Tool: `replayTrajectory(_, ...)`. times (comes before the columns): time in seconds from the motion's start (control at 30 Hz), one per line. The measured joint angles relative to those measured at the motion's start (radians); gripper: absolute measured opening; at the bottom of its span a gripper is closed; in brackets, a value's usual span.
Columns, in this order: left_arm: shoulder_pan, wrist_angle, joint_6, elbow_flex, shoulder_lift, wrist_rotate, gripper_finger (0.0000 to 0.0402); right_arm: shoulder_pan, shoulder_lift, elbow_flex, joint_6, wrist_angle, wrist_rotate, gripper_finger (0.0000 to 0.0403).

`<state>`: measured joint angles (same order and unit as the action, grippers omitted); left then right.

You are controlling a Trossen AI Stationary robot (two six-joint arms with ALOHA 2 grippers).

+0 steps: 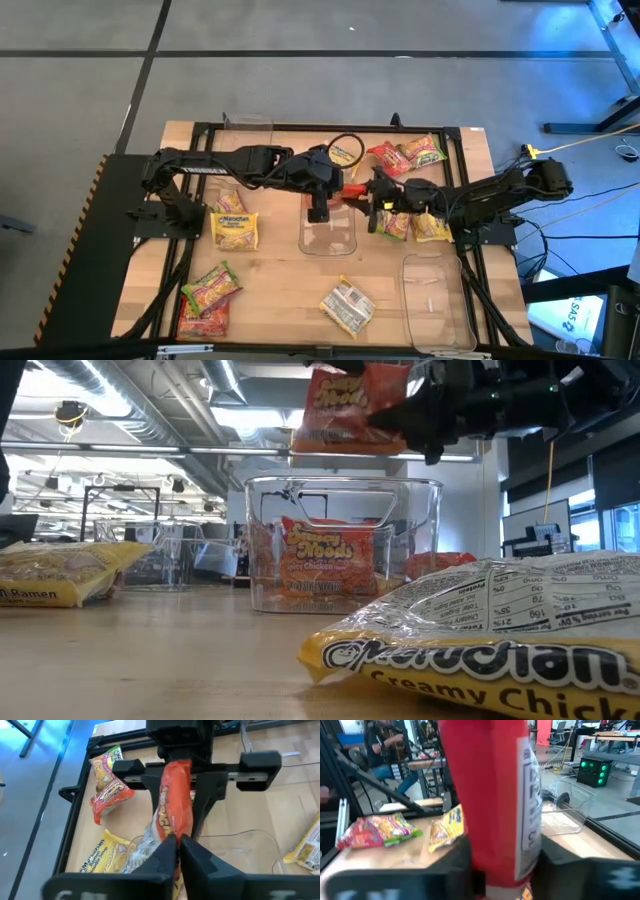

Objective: Sort Maruchan noodles
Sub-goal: Put the top left orange noodle pack into the middle transparent bin

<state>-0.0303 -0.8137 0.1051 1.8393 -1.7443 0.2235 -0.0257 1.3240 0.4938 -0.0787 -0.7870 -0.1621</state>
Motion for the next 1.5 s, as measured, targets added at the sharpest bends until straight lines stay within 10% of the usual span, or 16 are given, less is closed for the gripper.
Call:
replayTrajectory(0.67, 0.018, -0.089, -0.052, 0.040, -0.029, -0.021, 0.0247, 0.000, 0.000, -0.001, 0.032, 0.056, 0.051, 0.0059)
replayTrajectory(1.13, 0.061, -0.151, -0.066, 0.042, -0.097, -0.117, 0.0241, 0.000, 0.000, -0.001, 0.031, 0.058, 0.075, 0.0058)
replayTrajectory(1.5, 0.060, -0.157, -0.068, 0.041, -0.103, -0.118, 0.0131, 0.000, 0.001, -0.003, 0.028, 0.060, 0.087, 0.0077)
